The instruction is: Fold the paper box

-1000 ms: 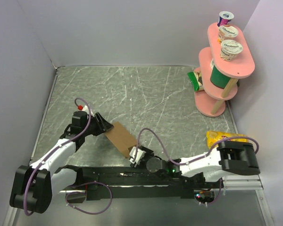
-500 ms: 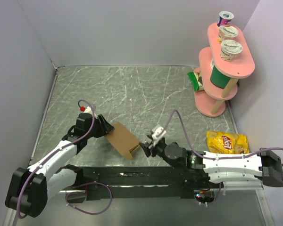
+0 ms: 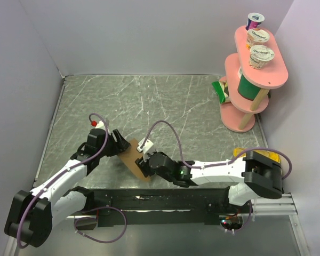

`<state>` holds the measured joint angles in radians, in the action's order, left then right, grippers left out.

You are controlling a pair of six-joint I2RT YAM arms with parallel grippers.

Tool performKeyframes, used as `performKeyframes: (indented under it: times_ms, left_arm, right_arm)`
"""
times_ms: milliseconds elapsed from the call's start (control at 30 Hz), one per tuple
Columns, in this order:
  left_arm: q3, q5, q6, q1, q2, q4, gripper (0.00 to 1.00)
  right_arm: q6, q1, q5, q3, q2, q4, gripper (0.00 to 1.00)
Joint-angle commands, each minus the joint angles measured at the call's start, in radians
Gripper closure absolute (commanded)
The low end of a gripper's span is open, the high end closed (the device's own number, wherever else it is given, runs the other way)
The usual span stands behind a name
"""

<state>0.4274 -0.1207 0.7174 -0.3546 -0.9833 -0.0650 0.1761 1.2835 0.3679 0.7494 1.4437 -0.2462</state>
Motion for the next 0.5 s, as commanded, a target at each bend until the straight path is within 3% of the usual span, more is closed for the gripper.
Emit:
performKeyframes:
  times_ms: [0,133,267,467]
  left_arm:
    - [0.04,0.042,-0.019,-0.007,0.021,-0.045,0.27]
    - [0.045,0.062,-0.022,-0.007,0.026,-0.056,0.19]
    - [0.045,0.099,-0.036,-0.007,0.025,-0.07,0.18]
    - [0.027,0.086,-0.027,-0.007,-0.003,-0.01,0.29]
  right_arm:
    - [0.045,-0.021,-0.041,0.036,0.023,0.002,0.42]
    - [0.062,-0.03,-0.05,0.033,0.058,0.012,0.43]
    - [0.069,-0.036,-0.055,0.045,0.089,0.03,0.44]
    - [0.085,-0.061,-0.079,0.053,0.121,0.044,0.44]
